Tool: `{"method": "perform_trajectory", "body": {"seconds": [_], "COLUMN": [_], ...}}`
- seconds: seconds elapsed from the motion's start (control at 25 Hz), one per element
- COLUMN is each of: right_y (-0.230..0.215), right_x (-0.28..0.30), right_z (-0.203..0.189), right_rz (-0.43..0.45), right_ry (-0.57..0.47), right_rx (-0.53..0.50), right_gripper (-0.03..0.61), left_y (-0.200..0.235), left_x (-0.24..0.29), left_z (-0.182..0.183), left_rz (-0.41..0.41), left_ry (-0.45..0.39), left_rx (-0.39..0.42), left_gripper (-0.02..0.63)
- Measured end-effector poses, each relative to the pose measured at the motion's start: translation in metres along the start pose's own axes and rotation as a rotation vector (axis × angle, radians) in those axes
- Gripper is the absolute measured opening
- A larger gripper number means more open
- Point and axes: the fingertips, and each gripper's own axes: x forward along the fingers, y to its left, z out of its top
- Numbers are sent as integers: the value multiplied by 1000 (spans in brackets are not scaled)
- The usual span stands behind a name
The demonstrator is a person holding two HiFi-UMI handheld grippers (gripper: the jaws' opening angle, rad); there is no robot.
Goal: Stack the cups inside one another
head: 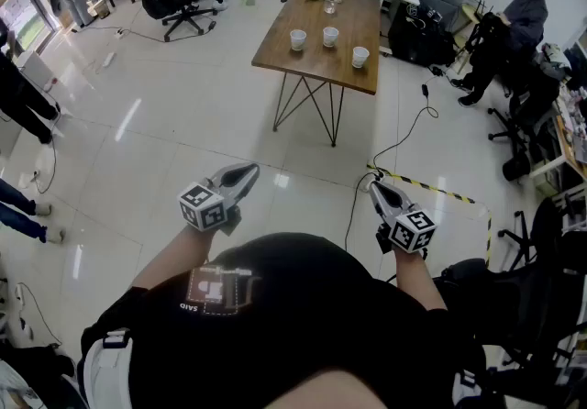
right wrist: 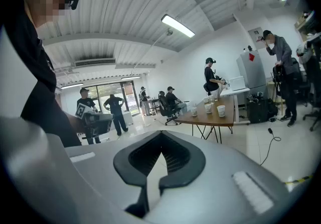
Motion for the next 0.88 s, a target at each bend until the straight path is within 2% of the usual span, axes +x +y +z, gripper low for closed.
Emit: {"method": "perform_trajectory", "body": {"seconds": [0.16,0.32,0.56,0.8,0.88], "right_y": [-16,-17,-16,-31,-42], "right_x": [10,38,112,182,201], "right_z": [4,12,45,87,94], "right_rz": [12,17,-10,-99,-131], "right_ry": [15,20,-12,-73,-94], "right_rx": [-4,0,3,57,83], "right_gripper": [14,14,14,14,14], "left_y": [3,30,106,189,217], "left_x": [16,19,31,55,66], "left_z": [3,12,32,57,61], "left_rz": [0,-3,-43,-160,-176], "left_ry": [-8,-18,-15,58,91], "left_rx": [-7,-8,-43,-29,-17], "left_gripper": [0,0,0,0,0]}}
